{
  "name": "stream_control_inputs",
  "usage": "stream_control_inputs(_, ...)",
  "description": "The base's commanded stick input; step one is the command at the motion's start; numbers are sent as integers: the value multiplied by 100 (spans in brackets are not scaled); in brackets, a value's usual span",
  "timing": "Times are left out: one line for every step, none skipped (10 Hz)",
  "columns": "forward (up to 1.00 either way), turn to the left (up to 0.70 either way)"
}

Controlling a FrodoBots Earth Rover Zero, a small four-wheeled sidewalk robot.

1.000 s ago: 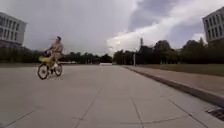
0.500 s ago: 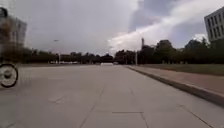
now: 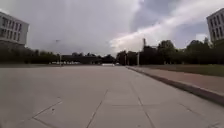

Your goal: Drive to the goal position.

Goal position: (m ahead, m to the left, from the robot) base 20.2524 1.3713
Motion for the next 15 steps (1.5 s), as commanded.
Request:
stream_control_inputs(100,-22)
stream_control_inputs(100,-6)
stream_control_inputs(100,0)
stream_control_inputs(100,0)
stream_control_inputs(100,0)
stream_control_inputs(100,0)
stream_control_inputs(100,0)
stream_control_inputs(100,0)
stream_control_inputs(100,0)
stream_control_inputs(100,0)
stream_control_inputs(100,0)
stream_control_inputs(100,0)
stream_control_inputs(100,0)
stream_control_inputs(100,0)
stream_control_inputs(100,0)
